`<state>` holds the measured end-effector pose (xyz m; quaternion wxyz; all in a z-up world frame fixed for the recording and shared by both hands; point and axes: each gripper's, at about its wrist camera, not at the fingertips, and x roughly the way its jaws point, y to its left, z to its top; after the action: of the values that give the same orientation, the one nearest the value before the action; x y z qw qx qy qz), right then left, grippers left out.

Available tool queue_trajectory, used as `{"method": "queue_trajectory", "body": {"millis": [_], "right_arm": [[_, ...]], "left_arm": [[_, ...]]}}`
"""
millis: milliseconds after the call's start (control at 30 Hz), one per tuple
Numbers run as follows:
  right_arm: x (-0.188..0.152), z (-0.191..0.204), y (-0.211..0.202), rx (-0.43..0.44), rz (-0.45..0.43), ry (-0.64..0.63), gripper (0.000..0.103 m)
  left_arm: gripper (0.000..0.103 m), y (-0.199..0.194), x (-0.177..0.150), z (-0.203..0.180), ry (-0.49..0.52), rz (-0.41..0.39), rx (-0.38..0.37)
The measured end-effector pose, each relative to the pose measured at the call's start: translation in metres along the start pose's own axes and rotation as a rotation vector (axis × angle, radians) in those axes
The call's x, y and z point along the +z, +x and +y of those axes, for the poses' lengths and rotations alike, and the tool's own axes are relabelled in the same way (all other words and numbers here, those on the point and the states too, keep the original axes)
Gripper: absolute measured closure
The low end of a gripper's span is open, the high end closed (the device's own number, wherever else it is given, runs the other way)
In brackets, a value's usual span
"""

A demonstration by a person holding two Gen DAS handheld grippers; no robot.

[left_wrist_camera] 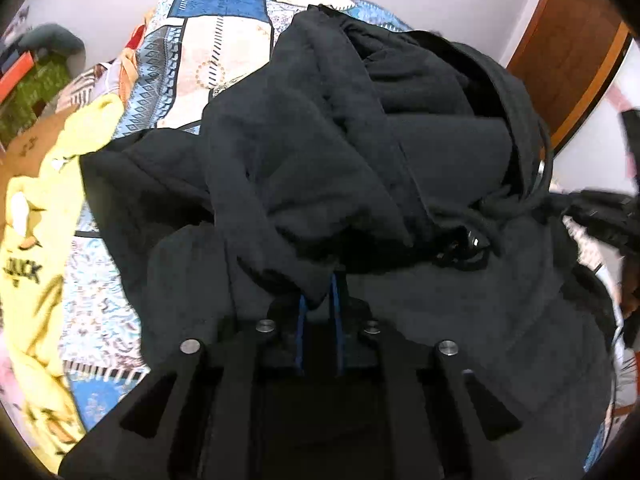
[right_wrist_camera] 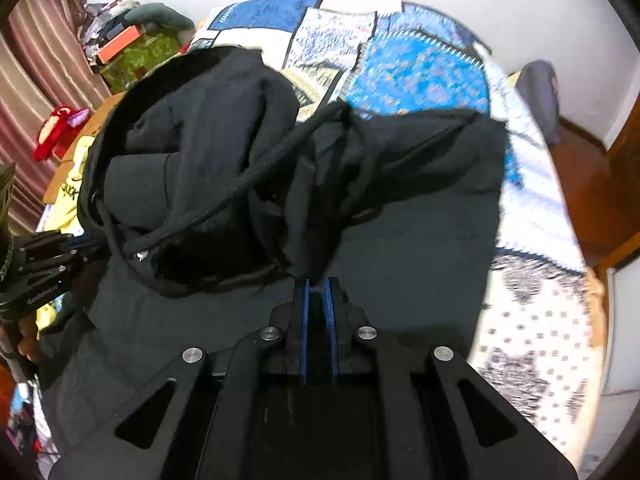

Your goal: Fold large clothes

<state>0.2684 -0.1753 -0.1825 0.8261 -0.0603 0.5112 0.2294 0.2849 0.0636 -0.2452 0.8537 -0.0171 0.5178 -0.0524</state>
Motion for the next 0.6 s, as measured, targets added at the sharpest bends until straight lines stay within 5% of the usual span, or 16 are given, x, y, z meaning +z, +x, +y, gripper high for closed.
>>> {"method": "queue_trajectory", "body": {"millis": [33,100,367,500,600], "right_arm": [[0.001,-0.001,-0.007,-0.004,-0.006,-0.006,0.096],[0.002,-0.001,-0.018,-0.017,-0.025,-0.008,0.096],[0.018,0.004,-0.056,-0.066,-0.147,-0.047,0.088],[0.033,0.012,-0.062,-0.073,-0.211,-0.049,0.059],[0.046,0.019,-0.060,-0.072,-0.247,-0.049,0.051]], "left_arm": [[0.070,-0.002,0.000,-0.001,0.008,0.013,0.029],[0.065,-0.010,-0.002,-0.002,0.025,-0.011,0.048],[0.052,-0.060,0.010,-0.003,0.062,-0.141,0.091],[0.039,-0.085,0.035,-0.002,0.041,-0.226,0.079],[0.039,-0.093,0.056,-0.002,0.031,-0.268,0.077]]}}
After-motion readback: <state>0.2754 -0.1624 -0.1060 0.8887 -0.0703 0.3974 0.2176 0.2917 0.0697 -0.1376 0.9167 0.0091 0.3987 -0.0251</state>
